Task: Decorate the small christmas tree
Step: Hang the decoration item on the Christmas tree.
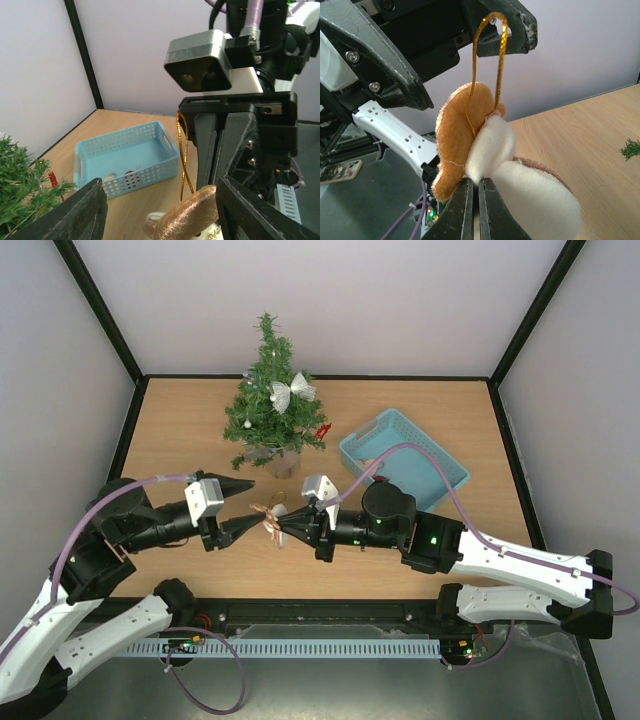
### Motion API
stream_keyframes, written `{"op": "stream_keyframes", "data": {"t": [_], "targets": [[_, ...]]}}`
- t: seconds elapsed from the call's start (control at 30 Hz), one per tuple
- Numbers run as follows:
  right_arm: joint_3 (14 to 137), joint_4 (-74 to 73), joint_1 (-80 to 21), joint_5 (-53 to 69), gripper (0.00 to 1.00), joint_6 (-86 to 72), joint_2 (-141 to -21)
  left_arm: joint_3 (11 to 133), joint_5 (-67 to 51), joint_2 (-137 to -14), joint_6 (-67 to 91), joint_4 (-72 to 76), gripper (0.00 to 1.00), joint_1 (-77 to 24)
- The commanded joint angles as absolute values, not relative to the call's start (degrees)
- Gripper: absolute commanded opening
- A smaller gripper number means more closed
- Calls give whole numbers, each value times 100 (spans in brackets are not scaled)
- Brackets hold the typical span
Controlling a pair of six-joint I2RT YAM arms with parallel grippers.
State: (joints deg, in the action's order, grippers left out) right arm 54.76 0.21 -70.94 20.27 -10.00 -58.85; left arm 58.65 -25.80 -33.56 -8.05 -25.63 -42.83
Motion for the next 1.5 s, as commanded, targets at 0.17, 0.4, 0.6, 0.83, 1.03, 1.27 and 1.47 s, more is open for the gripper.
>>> {"op": "stream_keyframes", "data": {"t": [0.17,0.4,0.6,0.83,1.03,1.27,1.47], "targets": [[5487,-409,-7085,2501,2,-575,-5581,6202,-3512,-3471,-1269,-3392,60,-4276],[5403,-518,-7084,2823,2,-382,-5471,6193,-3843,-3777,-1395,-3581,45,-4280],[5273,-548,-7084,2448,15,-523,-5288,6060,-3919,-3848,-1562,-3345,3,-4280],[4805,-208,-7091,1315,51,-956,-4619,5866,-3212,-3947,-1737,-2736,2,-4267],[4185,1114,-7084,1072,62,-1635,-4276,5776,-3093,-4029,-1671,-2407,2,-4271],[4345,1453,-7084,846,56,-1745,-4758,5592,-3144,-4024,-1406,-2105,2,-4271],[4381,1624,-7084,719,46,-1689,-4977,5460,-2985,-3963,-1328,-2037,2,-4271]]}}
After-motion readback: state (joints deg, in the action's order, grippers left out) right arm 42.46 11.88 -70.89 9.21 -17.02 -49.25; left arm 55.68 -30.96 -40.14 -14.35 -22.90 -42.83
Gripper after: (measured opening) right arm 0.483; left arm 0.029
